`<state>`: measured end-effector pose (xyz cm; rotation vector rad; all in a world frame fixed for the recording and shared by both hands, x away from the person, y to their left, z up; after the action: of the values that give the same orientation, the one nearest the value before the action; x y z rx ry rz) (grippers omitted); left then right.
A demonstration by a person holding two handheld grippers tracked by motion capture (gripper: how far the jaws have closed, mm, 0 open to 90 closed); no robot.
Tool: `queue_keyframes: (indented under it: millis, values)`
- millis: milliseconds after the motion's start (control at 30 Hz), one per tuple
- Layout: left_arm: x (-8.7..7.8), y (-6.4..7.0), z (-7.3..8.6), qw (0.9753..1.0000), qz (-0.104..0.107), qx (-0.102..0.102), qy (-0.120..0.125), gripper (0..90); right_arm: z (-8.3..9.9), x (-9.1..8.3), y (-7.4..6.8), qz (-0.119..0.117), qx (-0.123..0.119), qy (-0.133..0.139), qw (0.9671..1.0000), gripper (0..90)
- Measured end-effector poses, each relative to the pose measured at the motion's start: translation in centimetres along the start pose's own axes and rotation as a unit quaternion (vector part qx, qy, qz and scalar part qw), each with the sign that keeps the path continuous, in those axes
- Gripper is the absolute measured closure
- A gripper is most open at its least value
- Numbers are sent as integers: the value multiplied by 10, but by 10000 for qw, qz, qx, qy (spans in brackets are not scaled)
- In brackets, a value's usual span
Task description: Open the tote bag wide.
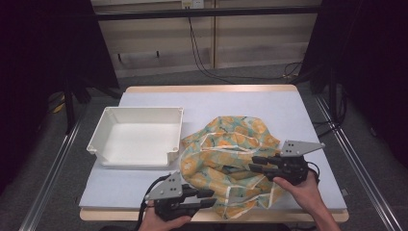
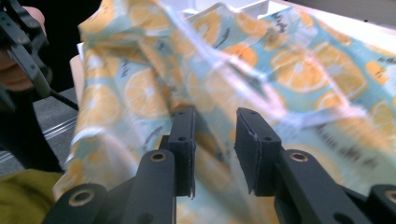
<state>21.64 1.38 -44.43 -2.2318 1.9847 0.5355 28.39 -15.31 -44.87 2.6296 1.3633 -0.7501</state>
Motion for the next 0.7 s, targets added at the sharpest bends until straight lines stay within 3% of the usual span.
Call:
queue_keyframes:
  millis: [133,200,267,300,400,467,500,567,700]
  values:
    - [19,-9,-3,9999,92,45,-106,662,-8,6,4,9,-89,20,10000,645]
    - [35,-20,0,9997,63,58,-247,640,-10,10,7,14,-109,36,9999,603]
    - [40,-25,2,9994,11,25,-338,597,-9,13,9,46,-116,-6,9999,578]
    - [47,-34,3,9994,-33,-103,-336,570,-7,19,13,129,-115,-69,9998,511]
    - [53,-43,5,9990,-132,-164,-389,546,-4,25,18,151,-114,-149,9997,478]
    - [58,-49,9,9985,-106,-207,-498,540,-1,30,22,161,-69,-226,9996,446]
    - [62,-56,13,9975,-222,-166,-646,540,3,35,27,172,-57,-329,9993,413]
    - [66,-61,17,9970,-228,-195,-717,534,7,41,34,248,-25,-437,9987,393]
    - [73,-65,15,9973,-211,-312,-628,502,14,49,41,290,-5,-594,9978,379]
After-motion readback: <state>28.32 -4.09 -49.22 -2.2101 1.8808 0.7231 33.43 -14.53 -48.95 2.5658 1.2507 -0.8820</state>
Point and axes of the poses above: each handheld gripper's, and its own axes: x roughly forward along the jaws, z roughly out of its underside, y roughly to its right, the point moved 10 cm from there along x, roughly forward along the jaws
